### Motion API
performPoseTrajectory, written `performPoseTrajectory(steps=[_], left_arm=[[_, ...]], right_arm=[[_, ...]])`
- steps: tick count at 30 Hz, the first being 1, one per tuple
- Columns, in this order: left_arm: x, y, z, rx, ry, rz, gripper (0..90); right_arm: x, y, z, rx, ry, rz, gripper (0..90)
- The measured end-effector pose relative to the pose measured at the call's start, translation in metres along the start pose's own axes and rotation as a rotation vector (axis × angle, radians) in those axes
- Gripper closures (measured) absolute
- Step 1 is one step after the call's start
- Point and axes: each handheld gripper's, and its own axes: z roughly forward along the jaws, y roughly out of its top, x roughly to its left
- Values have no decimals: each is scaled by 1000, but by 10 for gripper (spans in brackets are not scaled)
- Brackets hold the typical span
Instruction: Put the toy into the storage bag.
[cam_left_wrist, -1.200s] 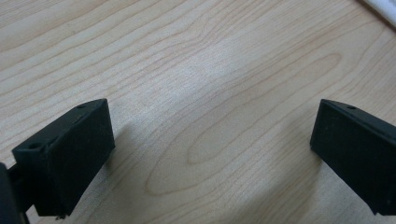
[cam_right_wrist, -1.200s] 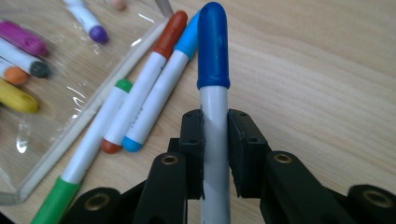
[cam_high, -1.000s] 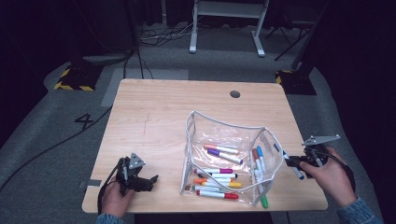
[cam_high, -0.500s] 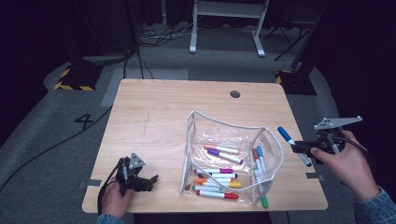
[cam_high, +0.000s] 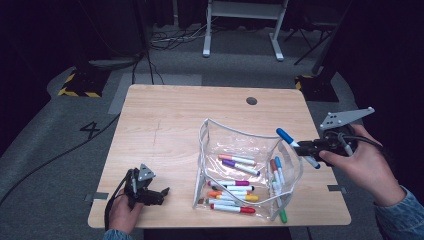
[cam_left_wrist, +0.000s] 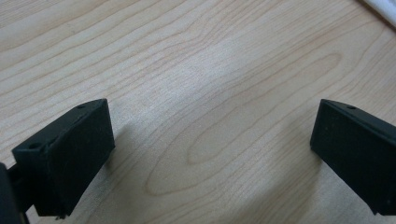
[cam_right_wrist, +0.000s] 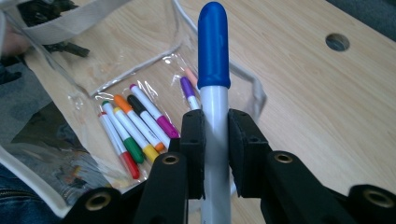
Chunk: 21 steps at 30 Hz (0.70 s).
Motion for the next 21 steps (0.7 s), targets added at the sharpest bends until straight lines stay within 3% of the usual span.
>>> performPoseTrajectory(steps=[9, 21], left_arm=[[0, 0, 0, 0, 0, 0, 0], [0, 0, 0, 0, 0, 0, 0]], right_arm=[[29, 31, 18, 23, 76, -117, 768], [56, 53, 54, 77, 167, -215, 768]])
